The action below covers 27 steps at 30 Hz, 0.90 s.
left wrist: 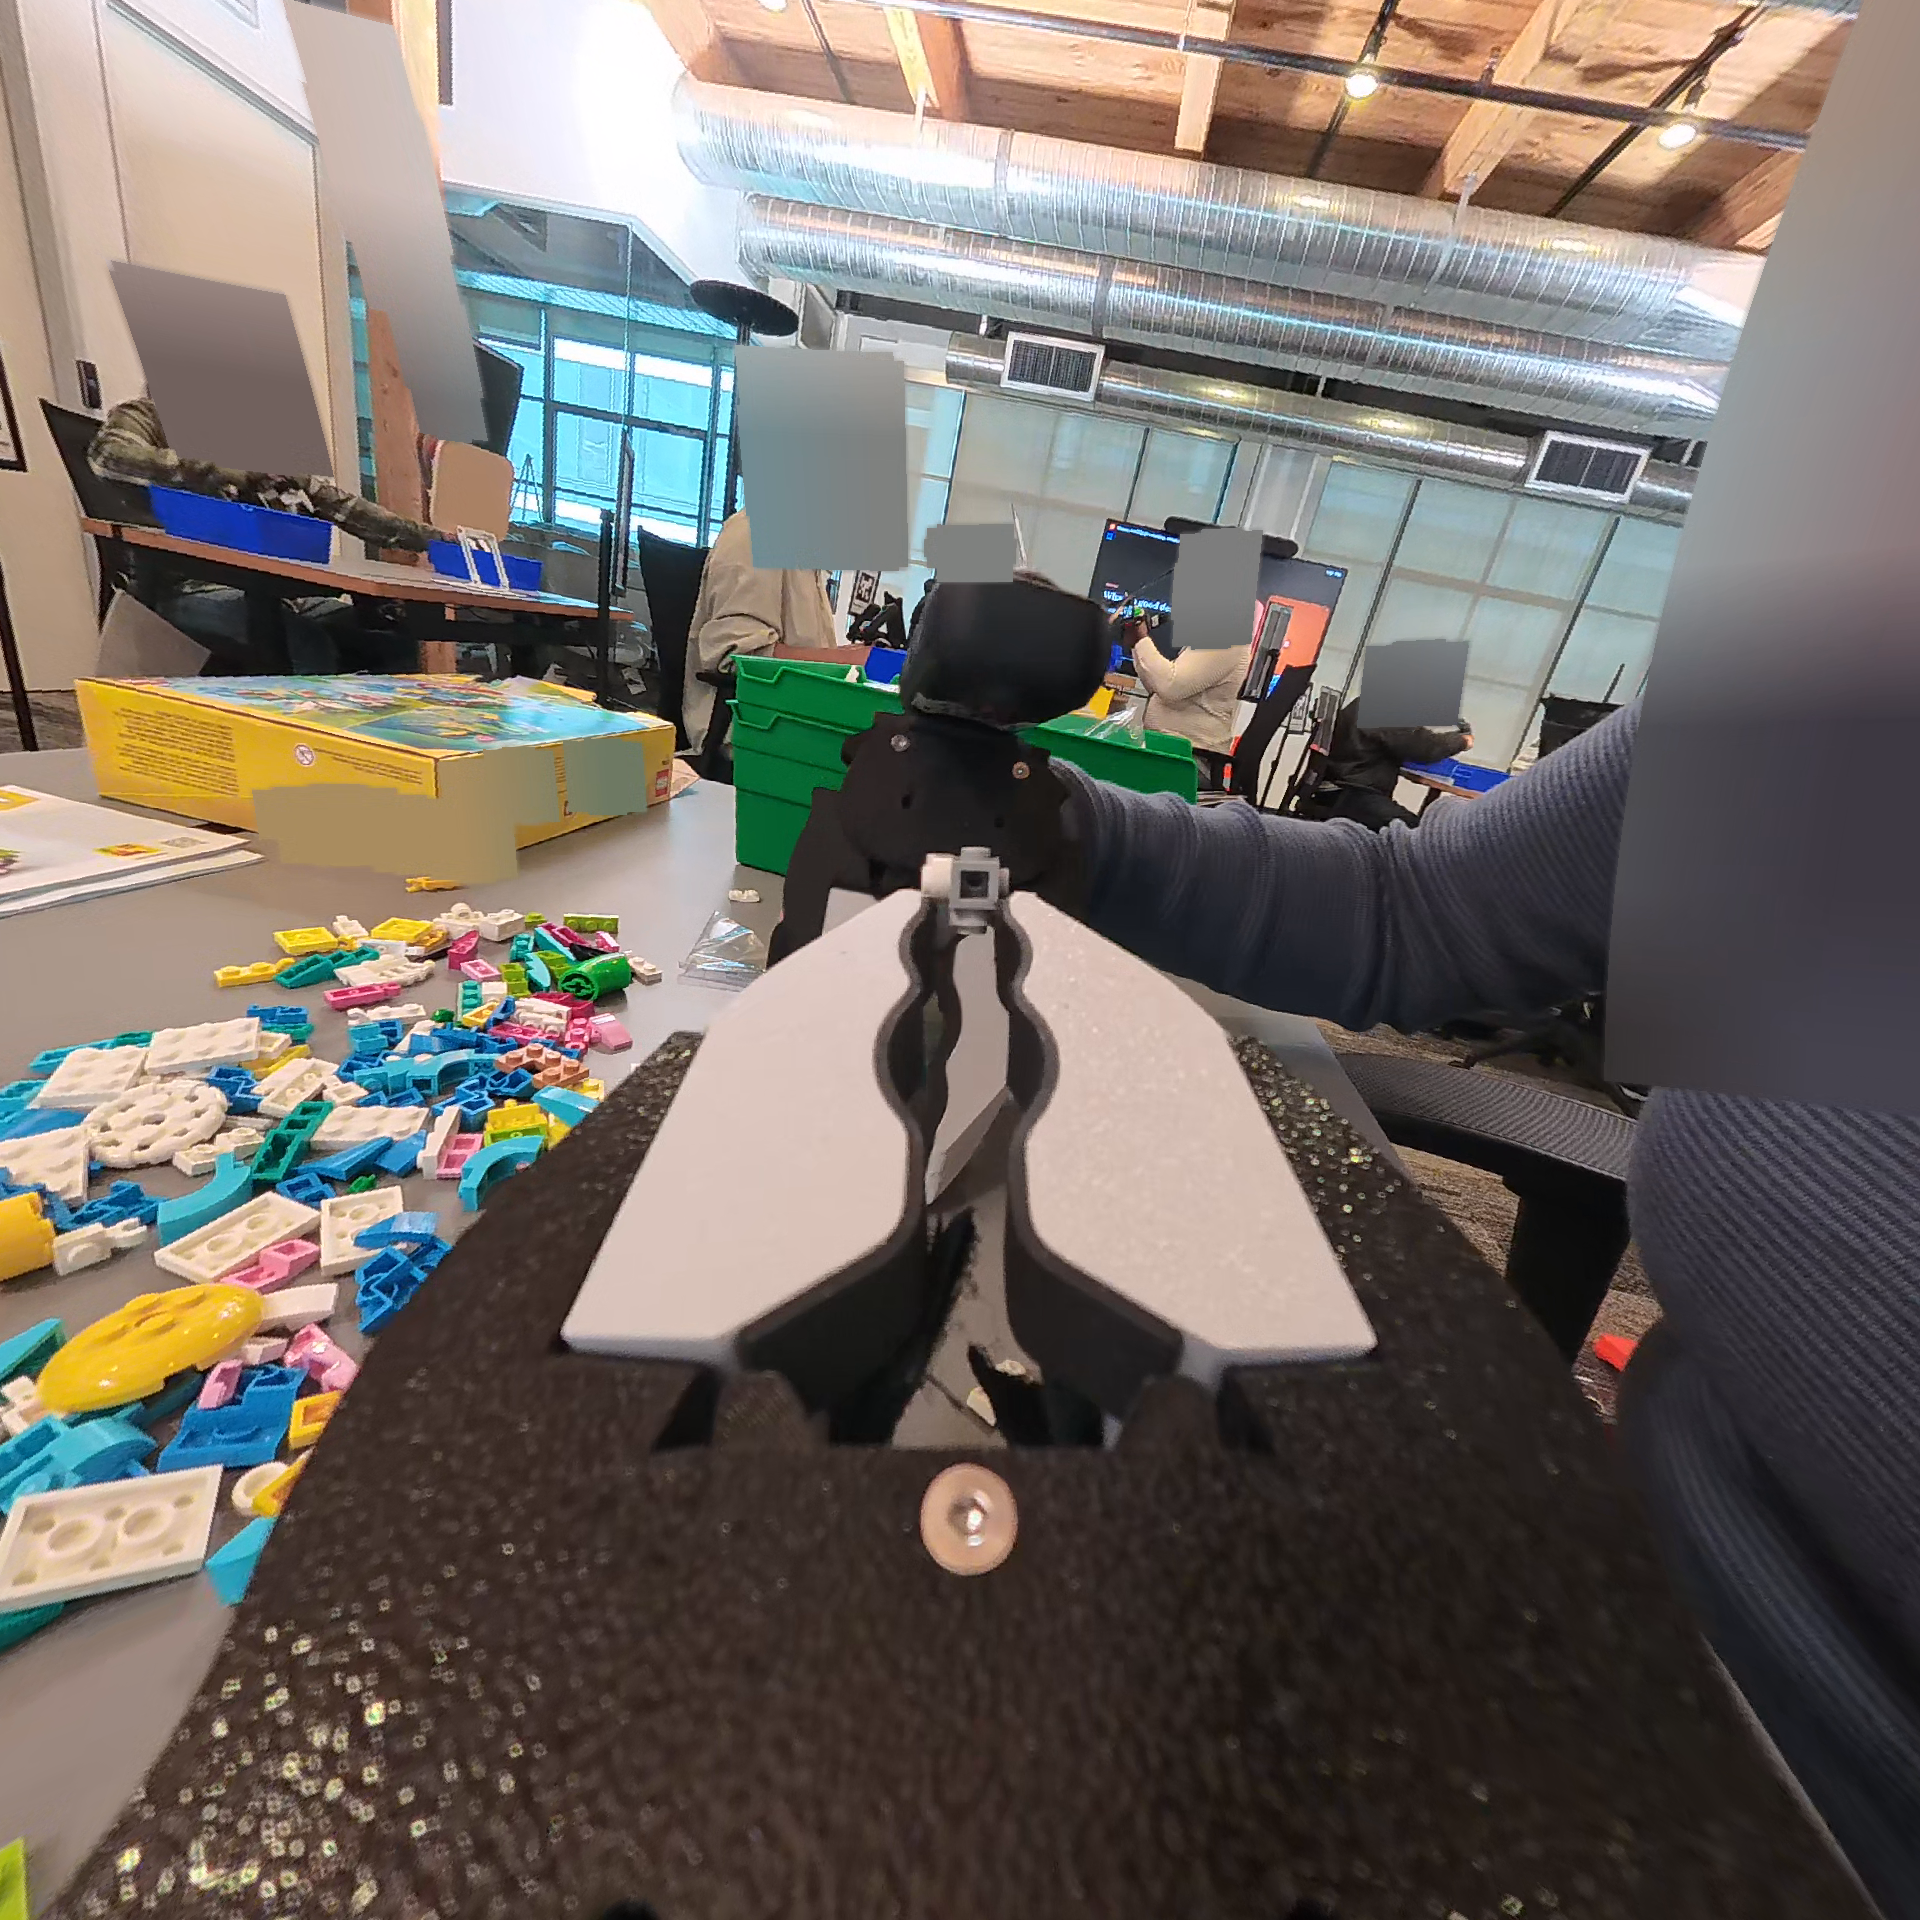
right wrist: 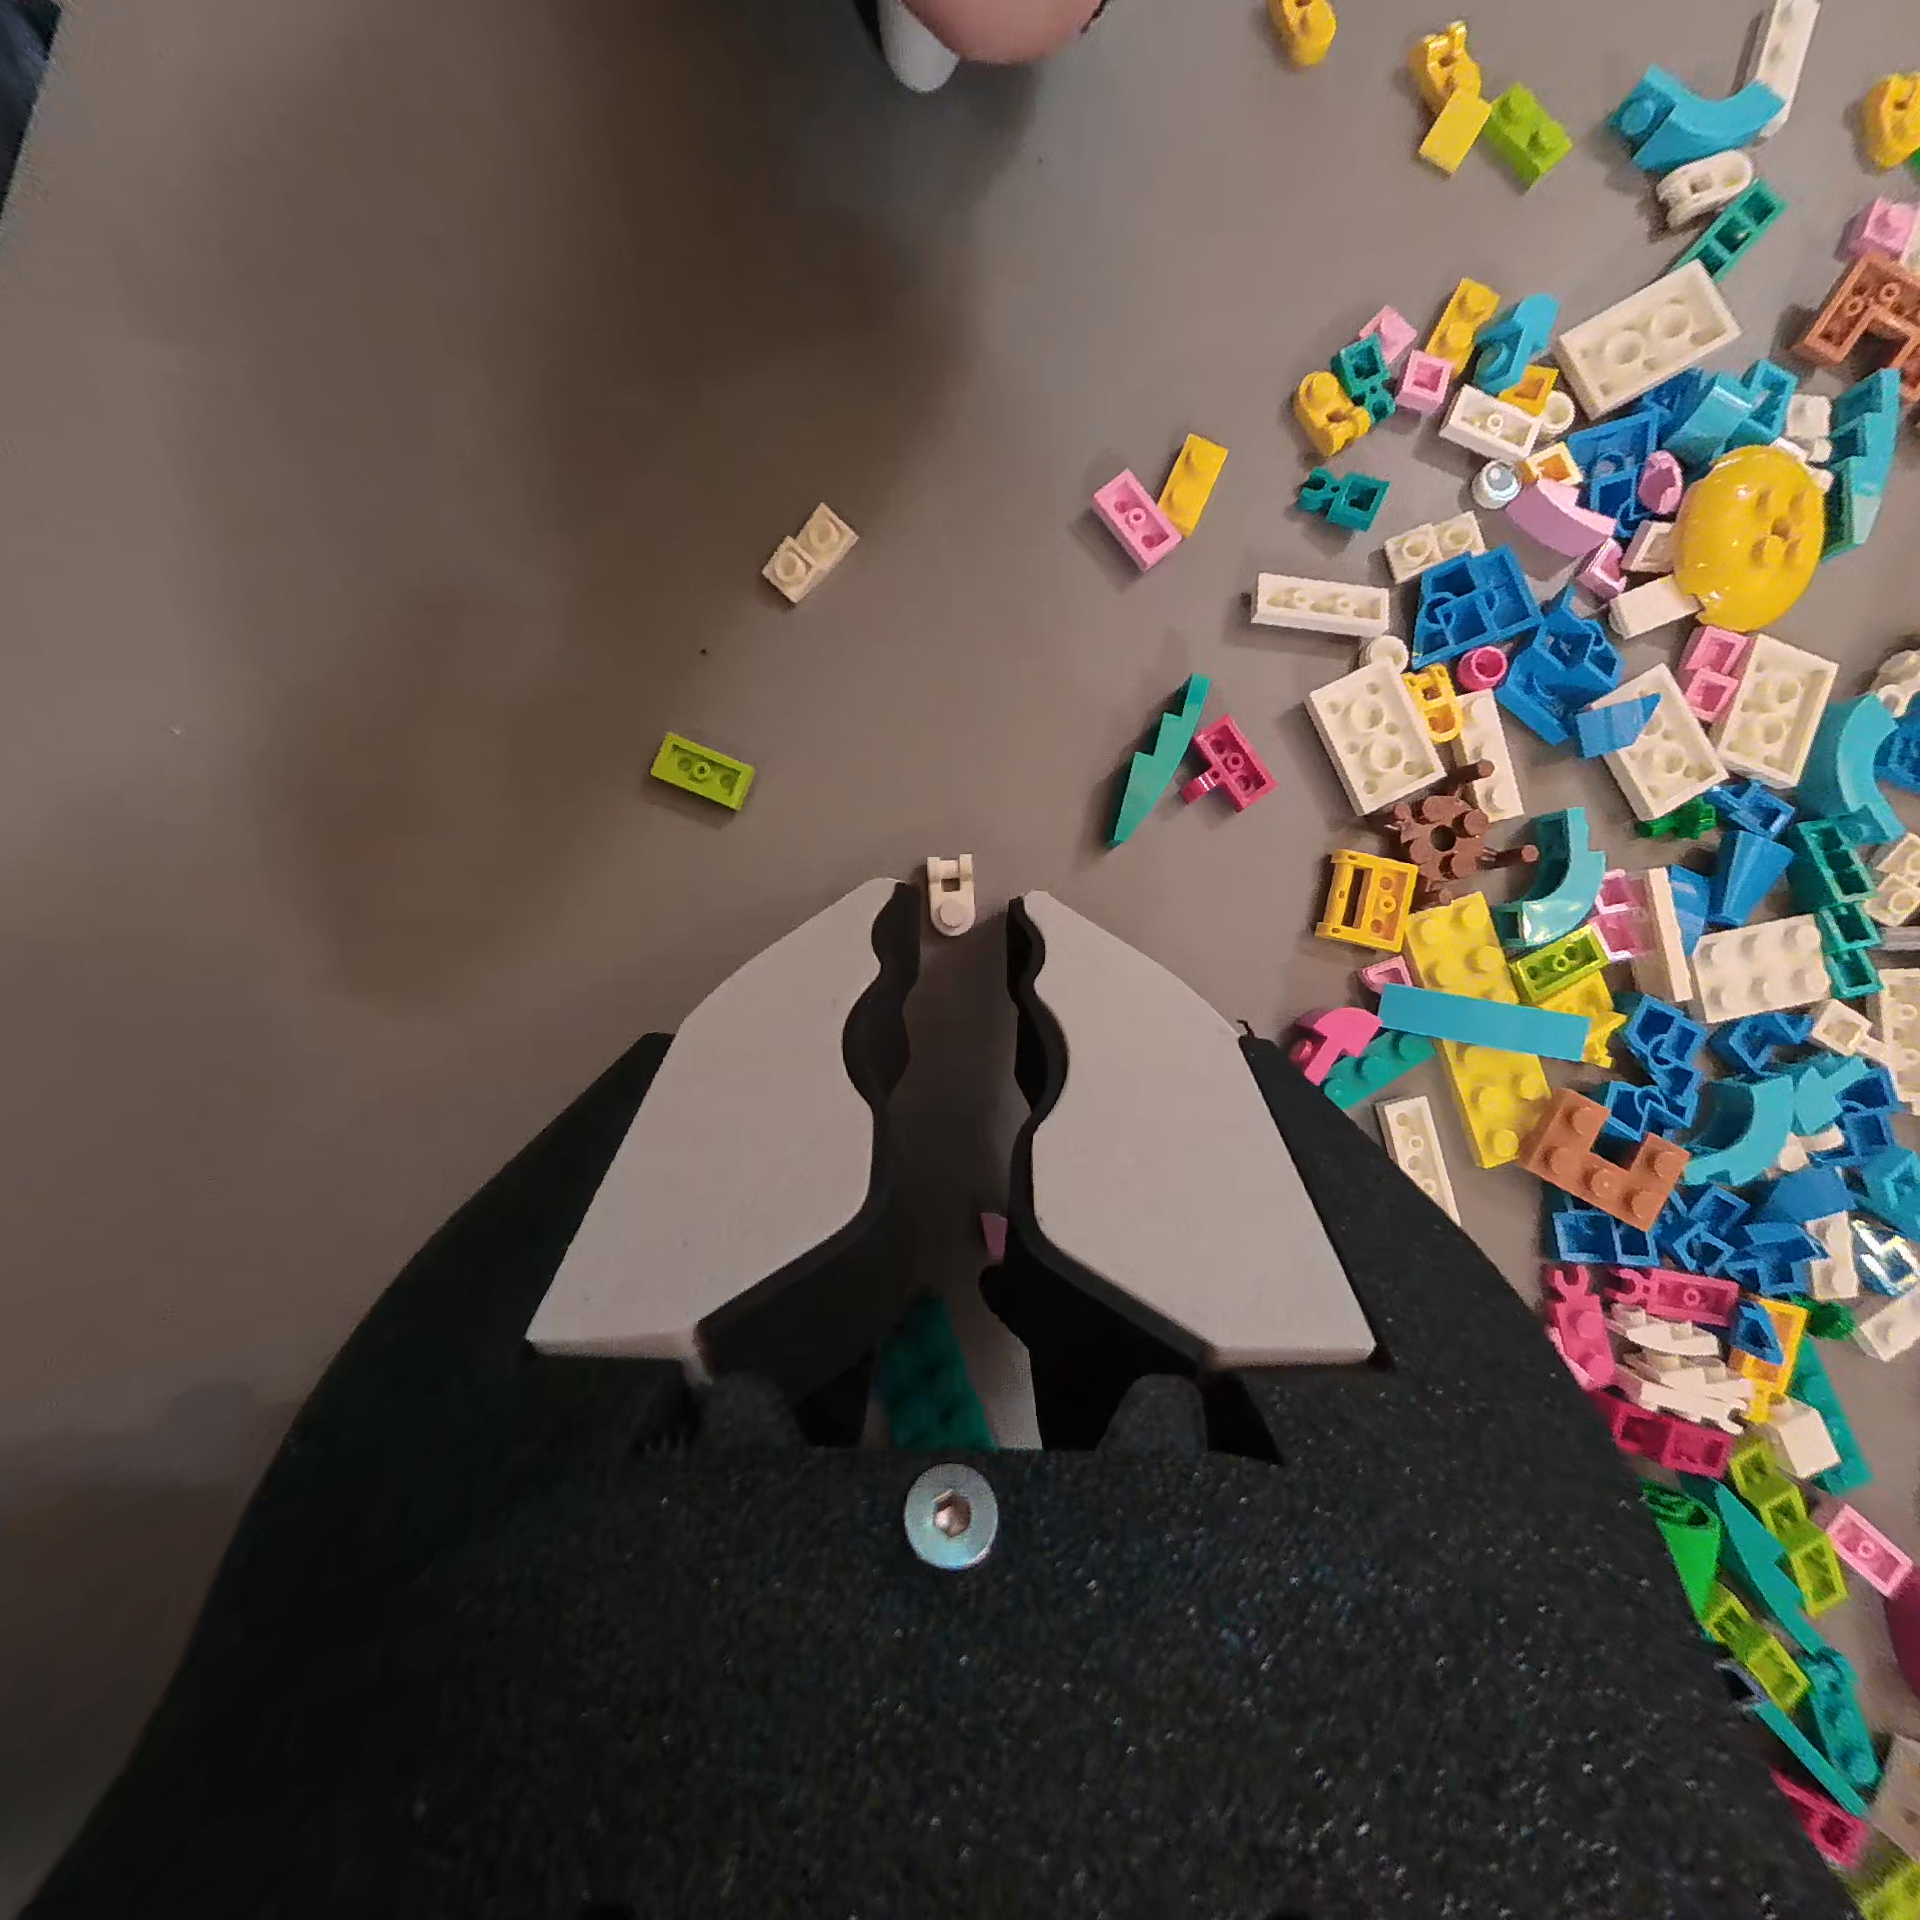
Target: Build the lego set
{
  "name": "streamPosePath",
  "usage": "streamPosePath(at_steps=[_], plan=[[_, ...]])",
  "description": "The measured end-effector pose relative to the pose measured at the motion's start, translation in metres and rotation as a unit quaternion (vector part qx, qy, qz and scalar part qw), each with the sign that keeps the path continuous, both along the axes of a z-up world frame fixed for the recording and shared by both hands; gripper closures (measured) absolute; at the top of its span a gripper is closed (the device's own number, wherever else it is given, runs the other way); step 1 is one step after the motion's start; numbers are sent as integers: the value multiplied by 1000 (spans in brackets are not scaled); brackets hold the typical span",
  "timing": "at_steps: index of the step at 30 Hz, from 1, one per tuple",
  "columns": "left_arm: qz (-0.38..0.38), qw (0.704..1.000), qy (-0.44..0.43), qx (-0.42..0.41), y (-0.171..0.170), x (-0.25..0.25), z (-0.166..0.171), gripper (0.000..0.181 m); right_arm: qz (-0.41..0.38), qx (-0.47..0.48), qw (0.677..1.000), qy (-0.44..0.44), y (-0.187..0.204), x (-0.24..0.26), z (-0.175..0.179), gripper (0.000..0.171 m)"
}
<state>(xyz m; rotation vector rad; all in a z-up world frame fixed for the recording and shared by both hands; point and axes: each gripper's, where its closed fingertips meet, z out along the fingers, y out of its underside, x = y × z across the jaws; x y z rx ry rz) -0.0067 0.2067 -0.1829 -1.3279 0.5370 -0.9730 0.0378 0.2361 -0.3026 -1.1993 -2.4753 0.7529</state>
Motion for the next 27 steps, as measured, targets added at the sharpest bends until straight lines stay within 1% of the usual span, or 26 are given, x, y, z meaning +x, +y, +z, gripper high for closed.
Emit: streamPosePath(at_steps=[4,8,13,17,22,27], plan=[[-5,1000,1,-1,-1,1,0,172,-5,-2,1000,4,0,0,2,156],[-9,1000,2,-2,-1,2,0,172,-13,28,1000,5,7,-3,1,158],[-8,1000,2,0,-1,2,0,172,-66,84,993,40,24,-17,4,162],[-7,1000,2,-1,-1,1,0,171,-101,36,993,48,9,-15,10,162],[-9,1000,0,-3,-1,1,0,171,-118,24,992,33,-1,-17,6,149],[-11,1000,1,-3,-2,1,0,171,-130,3,992,11,3,-24,7,139]])
